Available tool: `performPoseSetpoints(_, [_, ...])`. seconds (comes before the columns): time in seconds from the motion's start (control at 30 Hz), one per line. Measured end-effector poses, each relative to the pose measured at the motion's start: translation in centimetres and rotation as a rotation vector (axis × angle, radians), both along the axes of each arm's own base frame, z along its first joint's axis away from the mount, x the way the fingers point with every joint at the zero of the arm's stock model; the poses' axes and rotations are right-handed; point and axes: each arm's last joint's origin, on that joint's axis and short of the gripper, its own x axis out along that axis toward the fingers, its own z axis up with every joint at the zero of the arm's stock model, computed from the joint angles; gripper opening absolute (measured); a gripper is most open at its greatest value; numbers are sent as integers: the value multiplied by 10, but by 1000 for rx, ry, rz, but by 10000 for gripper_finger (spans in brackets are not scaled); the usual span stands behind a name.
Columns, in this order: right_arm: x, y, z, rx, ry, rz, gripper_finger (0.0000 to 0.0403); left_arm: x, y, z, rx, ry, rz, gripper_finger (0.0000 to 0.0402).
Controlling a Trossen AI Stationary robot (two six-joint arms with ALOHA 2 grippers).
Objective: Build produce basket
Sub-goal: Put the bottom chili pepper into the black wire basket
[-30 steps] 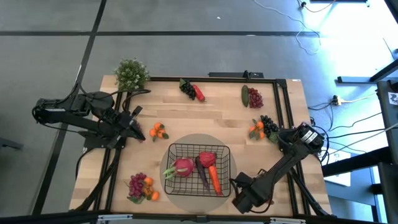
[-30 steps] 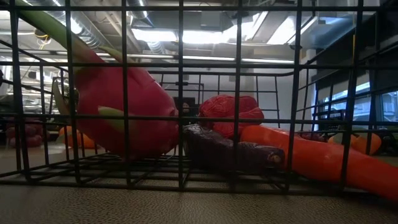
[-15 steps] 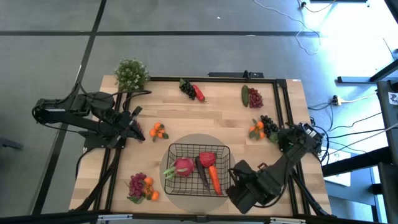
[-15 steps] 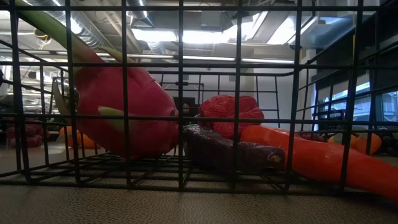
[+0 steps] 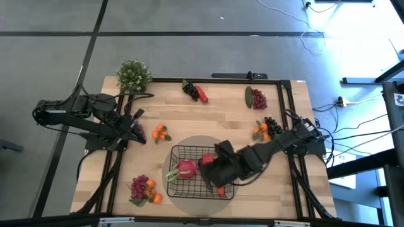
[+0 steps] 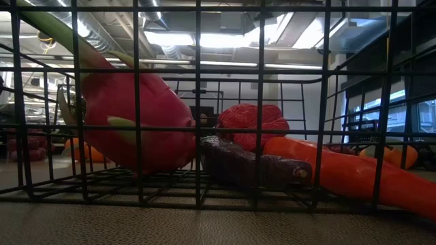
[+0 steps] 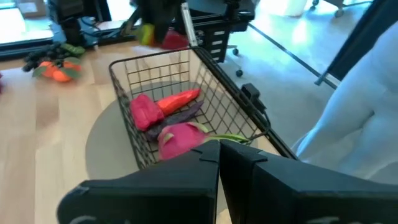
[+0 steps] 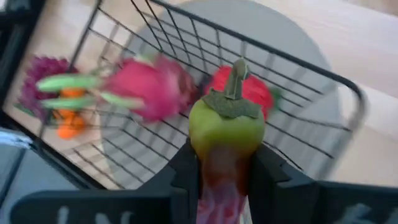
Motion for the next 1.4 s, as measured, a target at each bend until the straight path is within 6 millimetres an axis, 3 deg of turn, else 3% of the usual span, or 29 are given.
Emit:
performPoseSetpoints(0.17, [15,-9,-26,11,-24,-8,73,0,0,-1,1,12,-4,0])
performPoseSetpoints(0.37, [25,-7,-58,81,-65,1,73,-2,0,-5,5,55,-4,0])
performPoseSetpoints(0.67, [17,-9,-100,84,18,34,73,-2,0,-5,6,57,-1,0])
performPoseSetpoints(0.8, [18,-8,-103,82,16,87,77,-2,0,-5,6,57,0,0])
performPoseSetpoints(1.03, [18,-8,-103,61,19,137,117,-2,0,-5,5,57,0,0])
performPoseSetpoints(1.4, [19,-8,-102,59,3,132,121,-2,0,-5,3,59,1,0])
